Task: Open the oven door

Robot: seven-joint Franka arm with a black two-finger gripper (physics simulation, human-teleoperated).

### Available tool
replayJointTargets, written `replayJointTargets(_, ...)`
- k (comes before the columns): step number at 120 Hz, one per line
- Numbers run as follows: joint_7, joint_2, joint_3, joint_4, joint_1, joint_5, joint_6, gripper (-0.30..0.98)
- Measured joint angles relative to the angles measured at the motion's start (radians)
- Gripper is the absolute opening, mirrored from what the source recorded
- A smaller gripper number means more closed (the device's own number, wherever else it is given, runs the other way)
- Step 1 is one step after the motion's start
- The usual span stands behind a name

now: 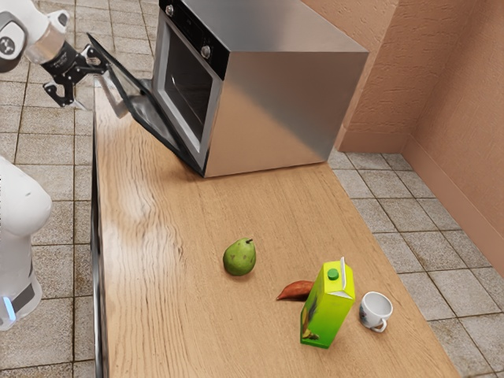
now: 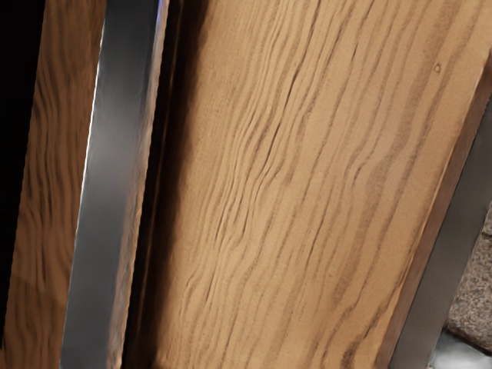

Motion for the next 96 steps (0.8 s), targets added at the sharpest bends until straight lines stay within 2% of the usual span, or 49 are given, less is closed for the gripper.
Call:
replayJointTargets(14,0.003,-0.106,0.009,0.006,0.097,0.011,-0.111,0.66)
replayJointTargets(21,0.005,-0.111,-0.047,0.051,0.087,0.010,-0.153,0.67)
replayJointTargets(32,-0.008,-0.063,-0.151,0.143,-0.024,-0.031,-0.206,0.68)
replayJointTargets(37,-0.033,-0.037,-0.249,0.224,-0.116,-0.052,-0.242,0.68)
replayJointTargets(40,-0.061,-0.008,-0.342,0.308,-0.203,-0.062,-0.271,0.68)
replayJointTargets(46,-0.132,0.083,-0.538,0.509,-0.347,-0.078,-0.336,0.68)
replayJointTargets(52,-0.218,0.271,-0.715,0.766,-0.435,-0.088,-0.405,0.68)
replayJointTargets(59,-0.315,0.509,-0.861,0.996,-0.480,-0.095,-0.467,0.68)
replayJointTargets(69,-0.448,0.752,-1.015,1.191,-0.496,-0.095,-0.528,0.68)
replayJointTargets(76,-0.532,0.904,-0.986,1.234,-0.560,-0.045,-0.555,0.69)
replayJointTargets(85,-0.630,1.083,-0.751,1.250,-0.771,-0.001,-0.576,0.69)
replayJointTargets(90,-0.679,1.140,-0.652,1.252,-0.831,0.003,-0.585,0.69)
replayJointTargets(96,-0.733,1.171,-0.592,1.239,-0.859,0.007,-0.593,0.69)
